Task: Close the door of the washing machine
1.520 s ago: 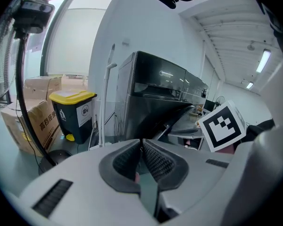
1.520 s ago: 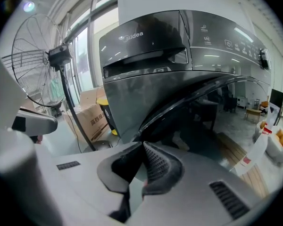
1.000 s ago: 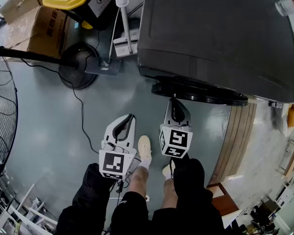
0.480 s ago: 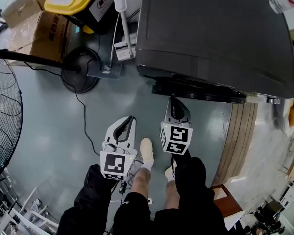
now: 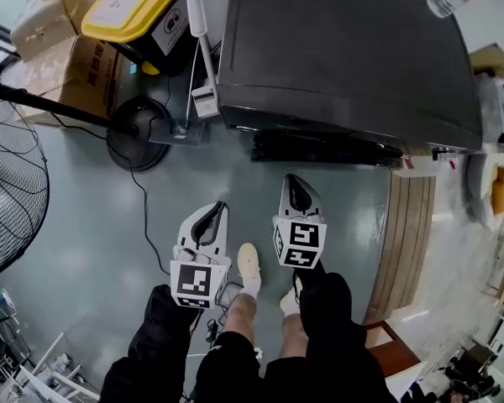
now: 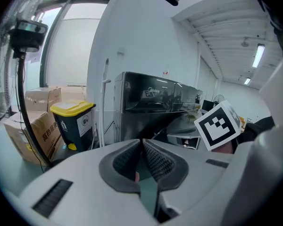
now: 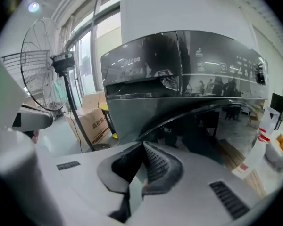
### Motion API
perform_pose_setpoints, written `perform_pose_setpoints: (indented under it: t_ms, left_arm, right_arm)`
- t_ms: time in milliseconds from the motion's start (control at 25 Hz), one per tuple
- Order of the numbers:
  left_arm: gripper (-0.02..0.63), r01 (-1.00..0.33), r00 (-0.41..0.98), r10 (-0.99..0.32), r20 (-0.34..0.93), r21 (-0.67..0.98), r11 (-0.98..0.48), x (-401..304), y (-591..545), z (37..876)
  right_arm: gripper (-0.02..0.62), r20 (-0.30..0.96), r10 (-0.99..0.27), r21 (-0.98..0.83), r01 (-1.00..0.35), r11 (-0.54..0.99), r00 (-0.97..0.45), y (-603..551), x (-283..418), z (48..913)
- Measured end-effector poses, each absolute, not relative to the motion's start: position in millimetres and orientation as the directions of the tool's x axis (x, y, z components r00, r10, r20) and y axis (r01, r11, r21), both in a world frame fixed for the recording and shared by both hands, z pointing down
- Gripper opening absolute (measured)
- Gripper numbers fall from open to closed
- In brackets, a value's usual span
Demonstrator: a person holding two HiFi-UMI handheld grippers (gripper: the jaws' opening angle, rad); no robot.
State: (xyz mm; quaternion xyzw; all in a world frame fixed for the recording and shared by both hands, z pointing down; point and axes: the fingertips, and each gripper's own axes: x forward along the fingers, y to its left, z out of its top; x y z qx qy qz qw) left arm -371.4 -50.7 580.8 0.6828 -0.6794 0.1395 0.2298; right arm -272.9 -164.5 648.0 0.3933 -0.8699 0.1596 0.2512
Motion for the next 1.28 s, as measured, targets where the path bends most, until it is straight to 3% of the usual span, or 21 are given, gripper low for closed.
perform_pose_setpoints:
  t_ms: [520,1280]
  left_arm:
    - [0.034,-0.999,-0.009,-0.92,0.393,0.031,0.023,-297,-24,426]
    - [0.035,-0.998,-0.018,-0.983,0.181,-0.066,0.006,-123,23,202]
  right_arm:
    - [0.015,0.415,-0.618,-0.074,-0.702,0.708,-0.668,-123,-200,476]
    - [0.017,0.188,-0.652,-0.004,-0.665,0.747,-0.734,-52,-9,229]
